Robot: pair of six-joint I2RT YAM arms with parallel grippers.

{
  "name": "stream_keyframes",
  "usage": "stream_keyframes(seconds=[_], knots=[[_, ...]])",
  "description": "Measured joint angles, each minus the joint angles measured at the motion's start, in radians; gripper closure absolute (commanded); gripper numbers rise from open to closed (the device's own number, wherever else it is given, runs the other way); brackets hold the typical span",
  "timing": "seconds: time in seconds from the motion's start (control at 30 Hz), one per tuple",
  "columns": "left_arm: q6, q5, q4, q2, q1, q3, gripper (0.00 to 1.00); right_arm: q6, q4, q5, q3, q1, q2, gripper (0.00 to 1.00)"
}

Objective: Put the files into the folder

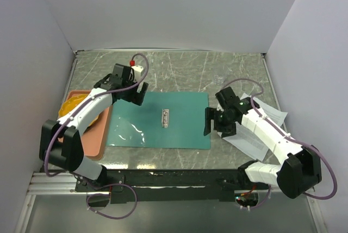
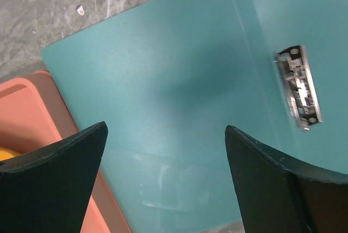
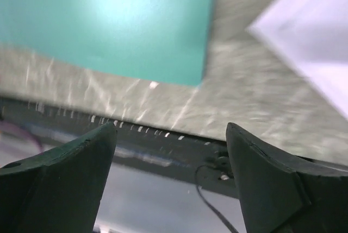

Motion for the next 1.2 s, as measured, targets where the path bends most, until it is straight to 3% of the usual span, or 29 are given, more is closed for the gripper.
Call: stream_keyframes(seconds=[0.33, 0.53, 0.7, 1.1, 1.2], knots=[[0.028, -0.062, 0.077, 0.062, 0.001, -0.058, 0.06, 0.072, -0.072, 0.240, 0.066, -0.084, 0.096, 0.18], [0.050, -0.085, 0.109, 0.062, 0.001, -0.113, 0.06, 0.076, -0.058, 0.278, 0.092, -0.087, 0.261, 0.23], [0.057, -0.095, 0.126, 0.060, 0.001, -0.140, 0.06, 0.077, -0.032, 0.308, 0.135, -0.087, 0.340, 0.33], [0.071, -0.104, 0.151, 0.042, 0.001, -0.173, 0.06, 0.075, 0.001, 0.362, 0.146, -0.087, 0.464, 0.43], [0.071, -0.106, 0.153, 0.042, 0.001, -0.173, 0.06, 0.074, 0.008, 0.365, 0.148, -0.087, 0.488, 0.51]])
